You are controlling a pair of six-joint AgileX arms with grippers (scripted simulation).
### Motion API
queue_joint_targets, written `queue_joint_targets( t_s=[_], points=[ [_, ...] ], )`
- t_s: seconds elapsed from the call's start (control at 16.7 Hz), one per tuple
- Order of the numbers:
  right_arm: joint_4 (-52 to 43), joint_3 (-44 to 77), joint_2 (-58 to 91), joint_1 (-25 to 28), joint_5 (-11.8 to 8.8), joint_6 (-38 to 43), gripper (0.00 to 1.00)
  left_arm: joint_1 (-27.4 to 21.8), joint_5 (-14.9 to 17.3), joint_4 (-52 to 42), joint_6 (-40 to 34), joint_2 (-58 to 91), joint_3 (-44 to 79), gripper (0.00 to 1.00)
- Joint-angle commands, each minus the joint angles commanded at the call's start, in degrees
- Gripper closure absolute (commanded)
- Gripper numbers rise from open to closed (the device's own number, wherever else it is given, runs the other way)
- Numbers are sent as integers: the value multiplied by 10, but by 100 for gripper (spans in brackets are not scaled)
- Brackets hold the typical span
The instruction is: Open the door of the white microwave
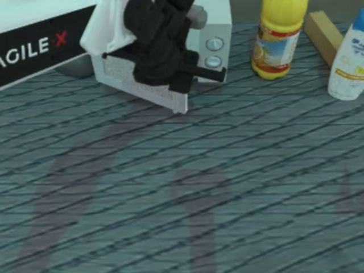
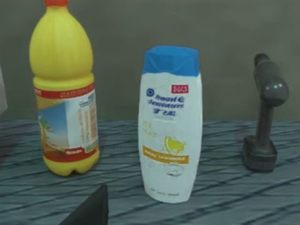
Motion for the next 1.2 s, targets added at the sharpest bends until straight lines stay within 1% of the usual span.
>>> queue_joint_targets(
  t_s=[0.36, 0.48, 0.84, 1.2],
  points=[
    [0, 0, 0, 0, 0, 0, 0, 0, 0, 0, 0, 0, 0, 100],
    [0, 0, 0, 0, 0, 0, 0, -4, 5, 1, -1, 0, -3, 100],
    [0, 0, 0, 0, 0, 0, 0, 14, 32, 19, 57, -39, -53, 100],
    [0, 0, 0, 0, 0, 0, 0, 14, 34, 20, 59, -41, -55, 100]
  ],
)
